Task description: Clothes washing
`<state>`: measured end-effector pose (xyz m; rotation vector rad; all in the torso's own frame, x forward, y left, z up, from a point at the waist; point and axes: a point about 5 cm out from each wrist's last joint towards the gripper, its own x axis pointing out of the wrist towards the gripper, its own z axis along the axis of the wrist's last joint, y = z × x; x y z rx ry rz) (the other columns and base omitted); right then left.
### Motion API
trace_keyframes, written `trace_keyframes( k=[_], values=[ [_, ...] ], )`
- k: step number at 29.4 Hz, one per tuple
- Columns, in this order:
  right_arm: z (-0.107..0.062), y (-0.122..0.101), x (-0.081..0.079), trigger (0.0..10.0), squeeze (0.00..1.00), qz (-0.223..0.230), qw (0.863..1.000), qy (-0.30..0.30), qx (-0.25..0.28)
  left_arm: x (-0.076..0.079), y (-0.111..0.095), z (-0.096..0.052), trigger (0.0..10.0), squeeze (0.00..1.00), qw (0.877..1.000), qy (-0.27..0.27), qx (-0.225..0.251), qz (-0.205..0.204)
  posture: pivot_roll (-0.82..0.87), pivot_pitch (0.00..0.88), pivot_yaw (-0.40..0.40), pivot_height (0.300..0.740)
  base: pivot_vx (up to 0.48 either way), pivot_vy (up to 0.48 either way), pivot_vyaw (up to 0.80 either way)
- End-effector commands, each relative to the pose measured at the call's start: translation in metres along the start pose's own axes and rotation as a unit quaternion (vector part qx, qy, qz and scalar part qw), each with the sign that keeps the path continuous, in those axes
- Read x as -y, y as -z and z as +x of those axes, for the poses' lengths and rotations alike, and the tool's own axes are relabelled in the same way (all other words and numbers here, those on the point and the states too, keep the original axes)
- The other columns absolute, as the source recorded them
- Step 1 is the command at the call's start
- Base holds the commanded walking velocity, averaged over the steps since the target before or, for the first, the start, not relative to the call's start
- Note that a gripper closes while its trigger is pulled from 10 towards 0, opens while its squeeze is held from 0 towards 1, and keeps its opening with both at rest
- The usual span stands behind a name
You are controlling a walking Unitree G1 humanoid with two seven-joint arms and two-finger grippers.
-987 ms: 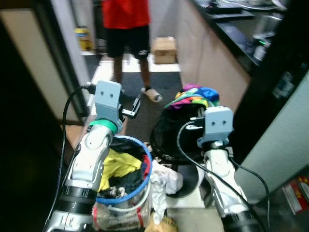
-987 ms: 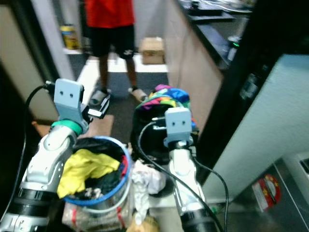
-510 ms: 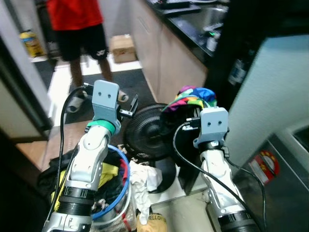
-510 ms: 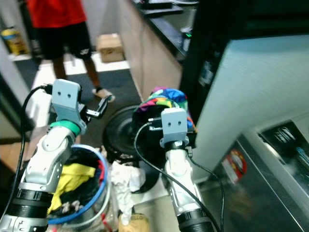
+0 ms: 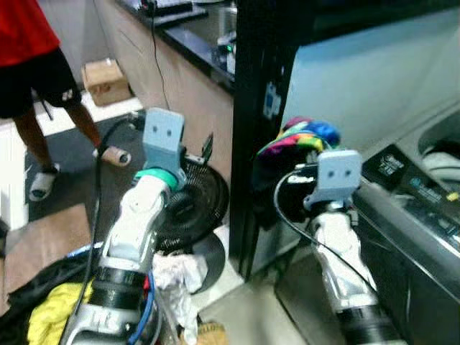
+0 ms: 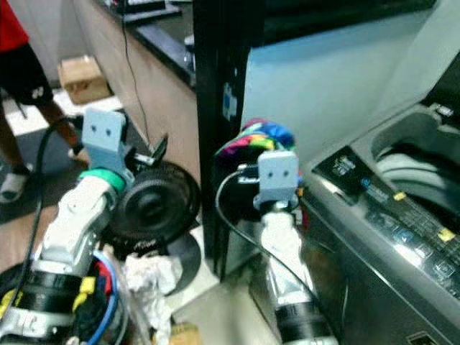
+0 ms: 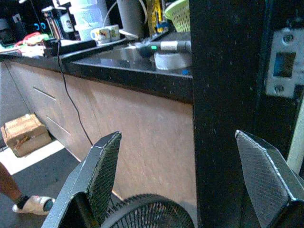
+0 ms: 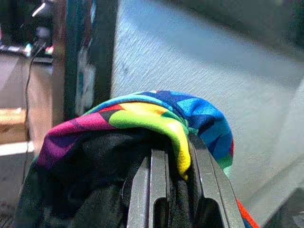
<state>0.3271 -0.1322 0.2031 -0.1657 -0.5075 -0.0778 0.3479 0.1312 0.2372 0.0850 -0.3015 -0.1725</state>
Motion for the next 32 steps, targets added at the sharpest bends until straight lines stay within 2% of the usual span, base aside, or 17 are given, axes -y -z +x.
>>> trace_keyframes(
  k=[1, 24, 28, 29, 32],
  values=[
    [-0.003, 0.0, -0.004, 10.0, 0.0, 0.007, 1.0, -0.004, 0.001, 0.0, 0.002, -0.001, 10.0, 0.0, 1.0, -0.001, -0.004, 0.0, 0.08, 0.0, 0.089, 0.74, 0.0, 0.0, -0.8],
    [0.002, -0.011, -0.006, 10.0, 0.0, 0.006, 1.0, -0.009, 0.025, 0.001, -0.001, 0.001, 10.0, 0.0, 1.0, 0.003, 0.002, -0.001, 0.08, 0.0, 0.095, 0.74, 0.0, 0.0, -0.8],
    [0.006, -0.021, -0.008, 10.0, 0.0, 0.004, 0.999, -0.013, 0.046, 0.0, -0.003, 0.001, 10.0, 0.0, 1.0, 0.003, 0.005, -0.001, 0.08, 0.0, 0.095, 0.74, 0.0, 0.0, -0.8],
    [0.013, -0.037, -0.013, 10.0, 0.0, 0.006, 0.997, -0.023, 0.079, 0.0, -0.003, 0.001, 10.0, 0.0, 1.0, 0.001, 0.006, 0.0, 0.08, 0.0, 0.094, 0.74, 0.0, 0.0, -0.8],
    [0.015, -0.042, -0.015, 10.0, 0.0, 0.007, 0.996, -0.026, 0.089, 0.0, -0.003, 0.001, 10.0, 0.0, 1.0, 0.001, 0.006, 0.0, 0.08, 0.0, 0.094, 0.74, 0.0, 0.0, -0.8]
  ],
)
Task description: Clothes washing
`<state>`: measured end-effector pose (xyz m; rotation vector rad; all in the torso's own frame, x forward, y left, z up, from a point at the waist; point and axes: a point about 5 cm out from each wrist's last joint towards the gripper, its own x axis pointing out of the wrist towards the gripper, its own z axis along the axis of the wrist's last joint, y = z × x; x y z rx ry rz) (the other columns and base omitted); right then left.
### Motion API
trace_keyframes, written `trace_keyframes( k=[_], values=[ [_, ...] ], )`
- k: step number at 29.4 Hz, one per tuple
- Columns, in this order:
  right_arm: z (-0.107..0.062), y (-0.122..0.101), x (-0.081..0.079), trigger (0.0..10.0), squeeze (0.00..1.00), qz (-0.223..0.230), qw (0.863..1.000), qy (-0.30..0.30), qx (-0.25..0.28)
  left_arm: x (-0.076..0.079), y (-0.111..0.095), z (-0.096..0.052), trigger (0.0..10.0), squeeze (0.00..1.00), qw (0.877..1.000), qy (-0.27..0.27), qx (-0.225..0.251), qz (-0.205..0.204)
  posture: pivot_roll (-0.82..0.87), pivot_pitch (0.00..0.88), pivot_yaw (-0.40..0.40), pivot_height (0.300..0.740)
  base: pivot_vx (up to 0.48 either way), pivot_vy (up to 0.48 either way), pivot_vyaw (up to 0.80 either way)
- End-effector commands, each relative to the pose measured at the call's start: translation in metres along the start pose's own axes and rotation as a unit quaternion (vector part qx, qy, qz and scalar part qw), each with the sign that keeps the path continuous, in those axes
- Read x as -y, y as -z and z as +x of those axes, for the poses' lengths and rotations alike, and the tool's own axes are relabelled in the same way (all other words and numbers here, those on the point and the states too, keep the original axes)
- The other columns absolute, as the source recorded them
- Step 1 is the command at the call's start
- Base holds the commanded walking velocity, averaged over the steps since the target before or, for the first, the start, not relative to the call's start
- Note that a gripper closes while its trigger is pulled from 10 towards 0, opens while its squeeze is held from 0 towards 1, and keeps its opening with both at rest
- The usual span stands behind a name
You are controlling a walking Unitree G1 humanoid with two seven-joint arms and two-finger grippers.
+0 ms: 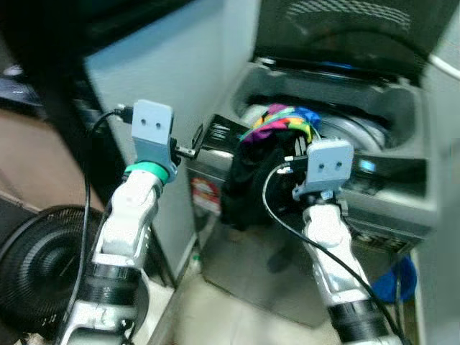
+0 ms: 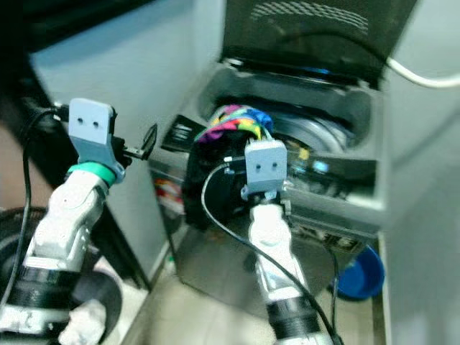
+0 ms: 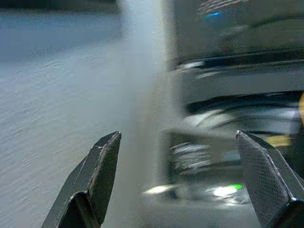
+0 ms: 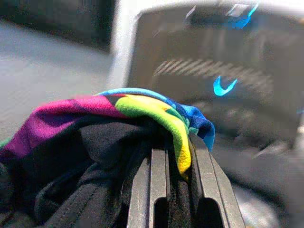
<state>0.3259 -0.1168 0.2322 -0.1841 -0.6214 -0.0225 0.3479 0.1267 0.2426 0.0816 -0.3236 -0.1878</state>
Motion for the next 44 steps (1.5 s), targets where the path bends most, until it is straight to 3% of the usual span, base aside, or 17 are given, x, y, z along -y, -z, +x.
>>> trace_keyframes(
  k=[1, 5, 17, 44],
  values=[
    [0.004, -0.013, -0.003, 10.0, 0.0, 0.007, 1.0, -0.002, 0.031, -0.004, 0.003, -0.002, 10.0, 0.0, 1.0, -0.006, -0.005, 0.001, 0.08, 0.0, 0.094, 0.74, 0.0, 0.0, -0.8],
    [0.011, -0.025, -0.011, 10.0, 0.0, 0.022, 0.998, -0.014, 0.055, -0.003, 0.001, -0.003, 10.0, 0.0, 1.0, -0.015, 0.001, -0.007, 0.09, 0.0, 0.083, 0.74, 0.0, 0.0, -0.8],
    [0.012, -0.027, -0.018, 10.0, 0.0, 0.03, 0.997, -0.029, 0.058, -0.004, -0.002, -0.004, 10.0, 0.0, 1.0, -0.028, 0.012, 0.001, 0.1, 0.0, 0.073, 0.74, 0.0, 0.0, -0.67],
    [0.009, -0.023, -0.022, 10.0, 0.0, 0.025, 0.998, -0.042, 0.049, 0.001, -0.005, -0.003, 10.0, 0.0, 0.999, -0.026, 0.026, 0.005, 0.1, 0.0, 0.068, 0.74, 0.408, 0.0, 0.0]
  ],
)
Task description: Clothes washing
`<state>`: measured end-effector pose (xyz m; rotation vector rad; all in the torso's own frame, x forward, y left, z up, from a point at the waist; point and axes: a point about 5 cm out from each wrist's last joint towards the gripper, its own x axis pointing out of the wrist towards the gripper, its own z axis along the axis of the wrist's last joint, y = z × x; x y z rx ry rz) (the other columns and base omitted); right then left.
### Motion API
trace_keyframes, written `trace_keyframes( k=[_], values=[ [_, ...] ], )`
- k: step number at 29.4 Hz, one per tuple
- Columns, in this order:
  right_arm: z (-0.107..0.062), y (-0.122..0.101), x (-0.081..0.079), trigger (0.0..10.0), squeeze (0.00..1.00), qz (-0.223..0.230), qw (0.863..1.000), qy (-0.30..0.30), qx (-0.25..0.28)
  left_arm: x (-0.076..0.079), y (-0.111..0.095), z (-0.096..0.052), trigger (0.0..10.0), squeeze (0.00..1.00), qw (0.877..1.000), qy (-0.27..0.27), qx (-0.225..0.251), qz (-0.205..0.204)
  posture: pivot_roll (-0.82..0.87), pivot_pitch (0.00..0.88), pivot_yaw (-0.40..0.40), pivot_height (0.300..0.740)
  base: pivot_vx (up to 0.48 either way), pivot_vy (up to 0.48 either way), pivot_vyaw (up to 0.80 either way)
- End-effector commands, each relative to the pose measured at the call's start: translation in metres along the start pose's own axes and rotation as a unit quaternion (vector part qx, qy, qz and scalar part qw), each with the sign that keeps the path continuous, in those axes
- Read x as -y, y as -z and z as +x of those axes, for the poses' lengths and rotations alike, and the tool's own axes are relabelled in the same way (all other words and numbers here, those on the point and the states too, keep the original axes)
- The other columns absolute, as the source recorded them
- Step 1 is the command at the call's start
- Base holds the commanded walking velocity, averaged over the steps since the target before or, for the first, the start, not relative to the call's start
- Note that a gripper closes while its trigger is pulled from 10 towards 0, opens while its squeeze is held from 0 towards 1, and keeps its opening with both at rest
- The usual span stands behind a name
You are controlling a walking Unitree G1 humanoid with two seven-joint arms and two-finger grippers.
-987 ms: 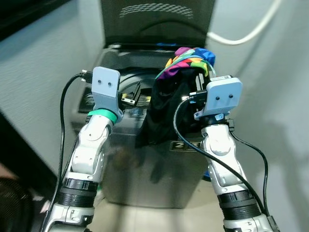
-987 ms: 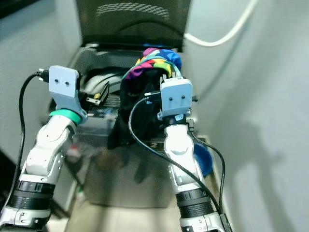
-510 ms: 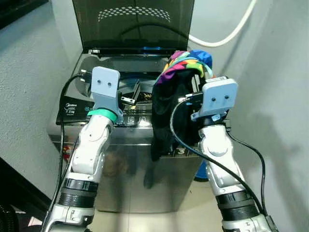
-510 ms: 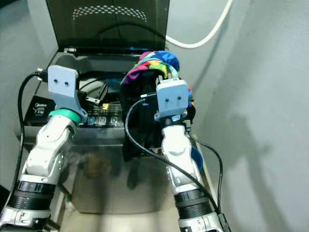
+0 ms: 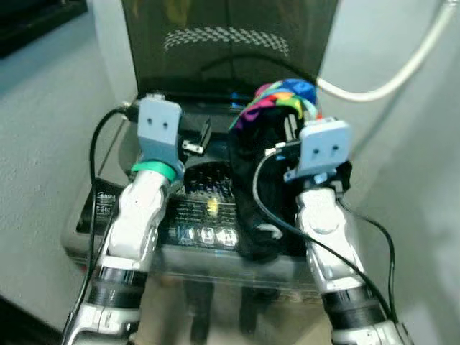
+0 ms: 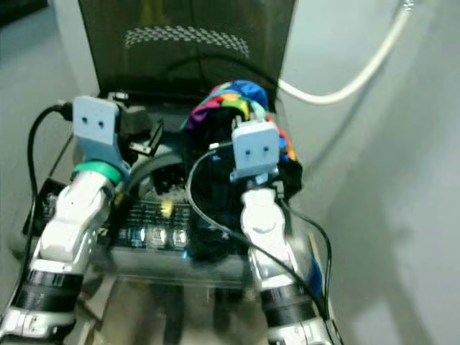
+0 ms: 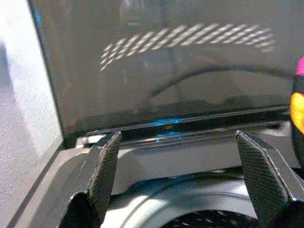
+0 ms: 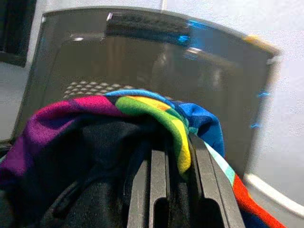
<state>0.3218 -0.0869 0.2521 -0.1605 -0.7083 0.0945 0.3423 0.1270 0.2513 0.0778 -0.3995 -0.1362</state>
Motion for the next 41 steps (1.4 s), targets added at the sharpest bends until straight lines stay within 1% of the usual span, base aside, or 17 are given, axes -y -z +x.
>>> trace_keyframes(
  k=[1, 16, 21, 24, 26, 27, 28, 29, 30, 33, 34, 35, 36, 38, 39, 40, 41],
  values=[
    [-0.001, 0.001, 0.003, 10.0, 0.0, -0.003, 1.0, 0.005, 0.001, 0.002, 0.005, -0.001, 10.0, 0.0, 1.0, 0.002, -0.011, 0.0, 0.1, 0.0, 0.068, 0.74, 0.0, 0.0, 0.0],
    [-0.003, 0.001, 0.004, 10.0, 0.0, -0.004, 1.0, 0.006, -0.001, 0.006, 0.005, -0.003, 10.0, 0.0, 1.0, 0.014, -0.014, -0.004, 0.09, 0.0, 0.069, 0.74, 0.0, 0.0, 0.0],
    [0.002, -0.008, 0.002, 10.0, 0.0, 0.001, 1.0, -0.012, 0.017, 0.008, 0.001, -0.003, 10.0, 0.0, 1.0, 0.023, -0.004, -0.011, 0.09, 0.0, 0.068, 0.74, 0.0, 0.0, 0.0],
    [0.012, -0.027, -0.002, 10.0, 0.0, 0.046, 0.996, -0.066, 0.049, 0.008, -0.011, -0.004, 10.0, 0.0, 0.998, 0.044, 0.033, 0.023, 0.09, 0.0, 0.068, 0.74, 0.0, 0.0, 0.0],
    [0.014, -0.03, -0.003, 10.0, 0.0, 0.054, 0.994, -0.076, 0.053, 0.008, -0.014, -0.004, 10.0, 0.0, 0.998, 0.047, 0.041, 0.031, 0.09, 0.0, 0.068, 0.74, 0.0, 0.0, 0.0],
    [0.016, -0.034, -0.007, 10.0, 0.0, 0.06, 0.991, -0.103, 0.058, 0.006, -0.023, -0.006, 10.0, 0.0, 0.996, 0.043, 0.063, 0.051, 0.09, 0.0, 0.068, 0.74, 0.0, 0.0, 0.0],
    [0.019, -0.039, -0.011, 10.0, 0.0, 0.061, 0.987, -0.134, 0.066, 0.001, -0.036, -0.009, 10.0, 0.0, 0.991, 0.03, 0.097, 0.084, 0.1, 0.0, 0.063, 0.74, 0.0, 0.0, 0.0],
    [0.019, -0.039, -0.011, 10.0, 0.0, 0.061, 0.987, -0.134, 0.066, 0.001, -0.036, -0.009, 10.0, 0.0, 0.991, 0.03, 0.097, 0.084, 0.1, 0.0, 0.063, 0.74, 0.0, 0.0, 0.0],
    [0.02, -0.041, -0.013, 10.0, 0.0, 0.063, 0.985, -0.144, 0.07, -0.002, -0.043, -0.012, 10.0, 0.0, 0.987, 0.022, 0.117, 0.109, 0.11, 0.0, 0.058, 0.74, 0.0, 0.0, 0.0],
    [0.02, -0.041, -0.013, 10.0, 0.0, 0.063, 0.985, -0.144, 0.07, -0.002, -0.043, -0.012, 10.0, 0.0, 0.987, 0.022, 0.117, 0.109, 0.11, 0.0, 0.058, 0.74, 0.0, 0.0, 0.0],
    [0.022, -0.043, -0.017, 10.0, 0.0, 0.064, 0.983, -0.154, 0.074, -0.003, -0.046, -0.019, 10.0, 0.0, 0.982, 0.016, 0.13, 0.133, 0.12, 0.0, 0.052, 0.74, 0.0, 0.0, 0.0],
    [0.025, -0.044, -0.023, 10.0, 0.0, 0.061, 0.981, -0.169, 0.078, -0.006, -0.042, -0.033, 10.0, 0.0, 0.984, 0.004, 0.118, 0.134, 0.14, 0.0, 0.027, 0.74, 0.0, 0.0, 0.0],
    [0.025, -0.044, -0.023, 10.0, 0.0, 0.061, 0.981, -0.169, 0.078, -0.006, -0.042, -0.033, 10.0, 0.0, 0.984, 0.004, 0.118, 0.134, 0.14, 0.0, 0.027, 0.74, 0.0, 0.0, 0.0],
    [0.029, -0.04, -0.033, 10.0, 0.0, 0.061, 0.977, -0.193, 0.074, -0.005, -0.027, -0.061, 10.0, 0.0, 0.989, -0.007, 0.077, 0.128, 0.18, 0.0, -0.019, 0.74, 0.0, 0.0, 0.0],
    [0.029, -0.04, -0.033, 10.0, 0.0, 0.061, 0.977, -0.193, 0.074, -0.005, -0.027, -0.061, 10.0, 0.0, 0.989, -0.007, 0.077, 0.128, 0.18, 0.0, -0.019, 0.74, 0.0, 0.0, 0.0],
    [0.03, -0.038, -0.036, 10.0, 0.0, 0.061, 0.976, -0.199, 0.07, -0.004, -0.023, -0.069, 10.0, 0.0, 0.99, -0.01, 0.064, 0.124, 0.18, 0.0, -0.019, 0.74, 0.0, 0.0, 0.0],
    [0.03, -0.038, -0.036, 10.0, 0.0, 0.061, 0.976, -0.199, 0.07, -0.004, -0.023, -0.069, 10.0, 0.0, 0.99, -0.01, 0.064, 0.124, 0.18, 0.0, -0.019, 0.74, 0.0, 0.0, 0.0]
  ],
)
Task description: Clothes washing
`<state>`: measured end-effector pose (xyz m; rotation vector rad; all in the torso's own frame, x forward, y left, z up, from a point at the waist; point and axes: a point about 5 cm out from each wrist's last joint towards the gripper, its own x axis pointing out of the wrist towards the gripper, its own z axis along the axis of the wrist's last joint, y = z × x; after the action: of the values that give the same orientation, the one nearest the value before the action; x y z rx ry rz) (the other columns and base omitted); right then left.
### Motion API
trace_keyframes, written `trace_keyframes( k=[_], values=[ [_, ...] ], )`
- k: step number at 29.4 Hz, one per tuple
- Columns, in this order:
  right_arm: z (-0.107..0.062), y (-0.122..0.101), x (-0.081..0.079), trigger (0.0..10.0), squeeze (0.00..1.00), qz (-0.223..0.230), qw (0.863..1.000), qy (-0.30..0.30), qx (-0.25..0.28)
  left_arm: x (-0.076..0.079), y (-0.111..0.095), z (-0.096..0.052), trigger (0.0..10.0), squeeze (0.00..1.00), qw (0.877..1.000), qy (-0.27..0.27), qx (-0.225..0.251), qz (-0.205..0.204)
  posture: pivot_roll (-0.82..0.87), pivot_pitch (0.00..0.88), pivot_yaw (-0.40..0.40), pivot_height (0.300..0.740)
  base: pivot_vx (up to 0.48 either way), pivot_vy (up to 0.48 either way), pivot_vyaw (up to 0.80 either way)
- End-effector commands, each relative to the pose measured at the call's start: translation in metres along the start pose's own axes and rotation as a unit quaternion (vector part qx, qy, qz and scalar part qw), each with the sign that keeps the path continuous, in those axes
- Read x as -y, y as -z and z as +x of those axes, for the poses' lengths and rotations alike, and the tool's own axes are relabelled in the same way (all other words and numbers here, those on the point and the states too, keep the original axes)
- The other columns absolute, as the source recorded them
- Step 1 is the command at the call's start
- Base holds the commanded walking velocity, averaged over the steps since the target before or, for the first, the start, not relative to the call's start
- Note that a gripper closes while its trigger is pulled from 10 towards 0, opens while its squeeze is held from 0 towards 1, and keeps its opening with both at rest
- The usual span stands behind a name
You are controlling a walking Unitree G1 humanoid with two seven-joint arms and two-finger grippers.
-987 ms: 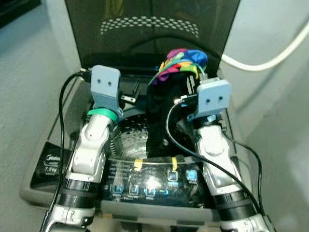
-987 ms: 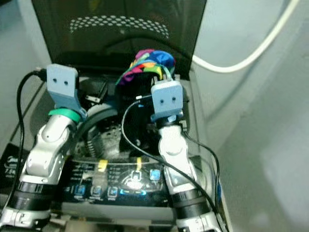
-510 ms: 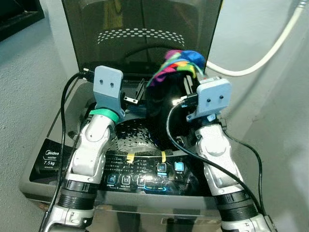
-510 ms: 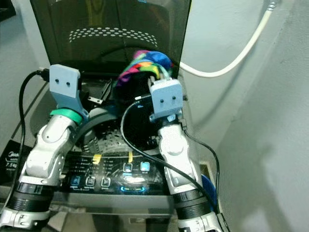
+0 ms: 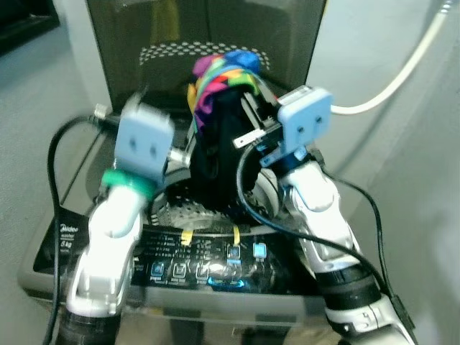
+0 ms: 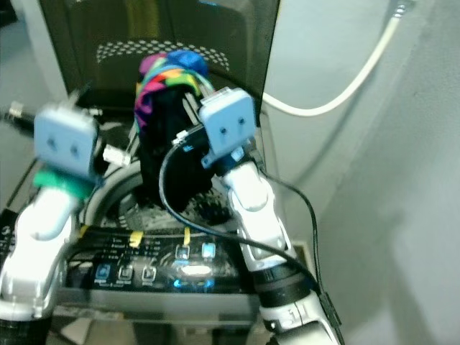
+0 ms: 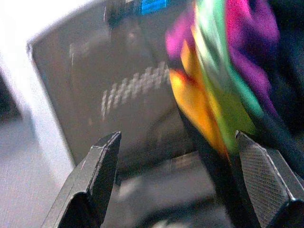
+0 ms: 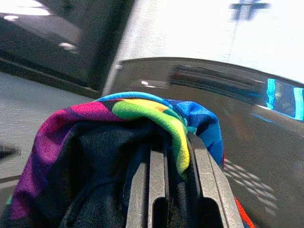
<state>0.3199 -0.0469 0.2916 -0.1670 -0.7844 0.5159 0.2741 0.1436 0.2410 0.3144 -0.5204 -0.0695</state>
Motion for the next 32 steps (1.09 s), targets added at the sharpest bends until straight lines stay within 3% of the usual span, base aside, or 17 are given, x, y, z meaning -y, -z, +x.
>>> trace_keyframes(
  k=[1, 6, 12, 13, 16, 17, 27, 29, 32],
  values=[
    [0.002, 0.003, -0.003, 10.0, 0.0, 0.003, 1.0, -0.013, -0.002, 0.005, -0.006, -0.005, 10.0, 0.0, 1.0, 0.001, 0.004, -0.01, 0.19, 0.0, -0.046, 0.74, 0.0, 0.0, 0.0],
    [0.004, 0.02, 0.001, 10.0, 0.0, 0.02, 0.999, -0.003, -0.031, 0.021, -0.016, -0.001, 10.0, 0.0, 0.999, 0.026, 0.024, -0.02, 0.24, 0.0, -0.102, 0.74, 0.0, 0.0, 0.0],
    [0.009, 0.022, 0.0, 10.0, 0.0, 0.02, 0.999, -0.007, -0.039, 0.02, -0.017, -0.002, 10.0, 0.0, 0.999, 0.027, 0.027, -0.011, 0.24, 0.0, -0.098, 0.74, 0.0, 0.0, 0.0],
    [0.011, 0.026, -0.001, 10.0, 0.54, 0.012, 0.998, -0.007, -0.054, 0.019, -0.017, -0.003, 10.0, 0.0, 0.999, 0.027, 0.026, -0.009, 0.24, 0.0, -0.095, 0.74, 0.0, 0.0, 0.0],
    [0.012, 0.03, -0.001, 10.0, 0.54, 0.006, 0.998, -0.008, -0.065, 0.019, -0.017, -0.004, 10.0, 0.0, 0.999, 0.028, 0.024, -0.009, 0.24, 0.0, -0.095, 0.74, 0.0, 0.0, 0.0],
    [0.011, 0.035, 0.0, 10.0, 1.0, 0.006, 0.997, -0.001, -0.082, 0.019, -0.017, -0.006, 10.0, 0.0, 0.999, 0.03, 0.021, -0.008, 0.24, 0.0, -0.089, 0.74, 0.0, 0.0, 0.0],
    [0.002, 0.045, 0.009, 10.0, 1.0, 0.024, 0.993, 0.006, -0.112, 0.02, -0.017, -0.011, 10.0, 0.0, 0.999, 0.044, 0.009, -0.006, 0.23, 0.0, -0.061, 0.74, 0.0, 0.0, 0.0],
    [-0.012, 0.053, 0.01, 10.0, 1.0, 0.011, 0.987, -0.065, -0.149, 0.021, -0.016, -0.01, 10.0, 0.0, 0.999, 0.049, 0.008, -0.006, 0.21, 0.0, -0.046, 0.74, 0.0, 0.0, 0.0],
    [-0.019, 0.057, 0.009, 10.0, 1.0, 0.006, 0.981, -0.096, -0.168, 0.022, -0.016, -0.009, 10.0, 0.0, 0.999, 0.051, 0.008, -0.007, 0.21, 0.0, -0.046, 0.74, 0.0, 0.0, 0.0]
  ],
)
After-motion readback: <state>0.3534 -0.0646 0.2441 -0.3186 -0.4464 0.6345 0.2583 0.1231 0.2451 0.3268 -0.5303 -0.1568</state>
